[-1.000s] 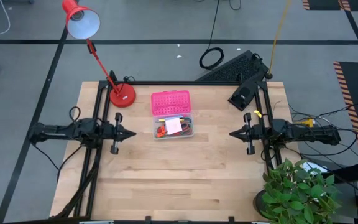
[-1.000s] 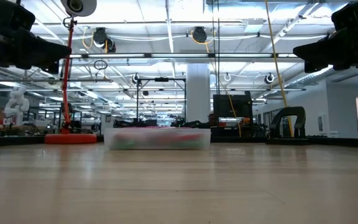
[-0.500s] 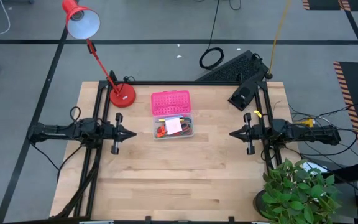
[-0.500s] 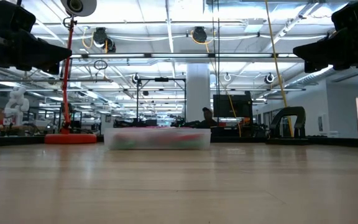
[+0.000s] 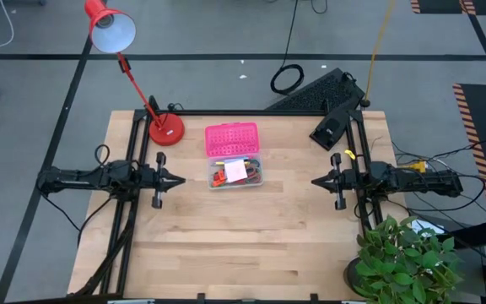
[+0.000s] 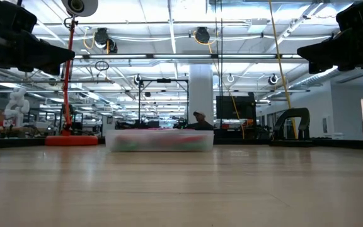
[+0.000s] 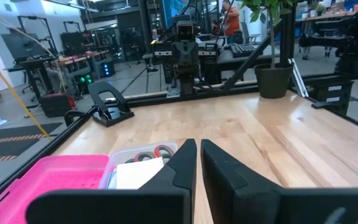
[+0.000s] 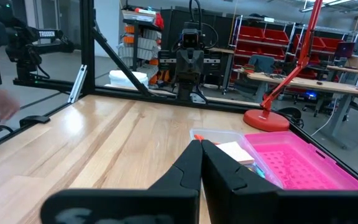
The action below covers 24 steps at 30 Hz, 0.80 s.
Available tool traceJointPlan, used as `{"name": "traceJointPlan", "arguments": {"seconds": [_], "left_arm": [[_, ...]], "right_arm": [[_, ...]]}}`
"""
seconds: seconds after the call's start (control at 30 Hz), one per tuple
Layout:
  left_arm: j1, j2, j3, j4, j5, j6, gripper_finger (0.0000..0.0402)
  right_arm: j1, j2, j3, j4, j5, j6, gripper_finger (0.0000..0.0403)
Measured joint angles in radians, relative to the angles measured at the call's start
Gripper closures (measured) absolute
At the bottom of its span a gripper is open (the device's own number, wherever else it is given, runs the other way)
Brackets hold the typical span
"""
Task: Pack school essentials
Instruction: Return to Home Position
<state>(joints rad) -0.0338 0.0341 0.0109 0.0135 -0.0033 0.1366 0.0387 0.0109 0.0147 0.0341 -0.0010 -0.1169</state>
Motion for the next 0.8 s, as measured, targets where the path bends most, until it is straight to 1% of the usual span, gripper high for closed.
{"name": "traceJointPlan", "arguments": {"seconds": [0.23,0.8], "left_arm": [[0.000,0.000,0.000,0.000,-0.002,-0.038,0.0373],[0.000,0.000,0.000,-0.001,-0.004,-0.040,0.0373]], "right_arm": [[0.000,0.000,0.000,0.000,0.000,0.000,0.0403],[0.000,0.000,0.000,0.000,0.000,0.000,0.0403]]}}
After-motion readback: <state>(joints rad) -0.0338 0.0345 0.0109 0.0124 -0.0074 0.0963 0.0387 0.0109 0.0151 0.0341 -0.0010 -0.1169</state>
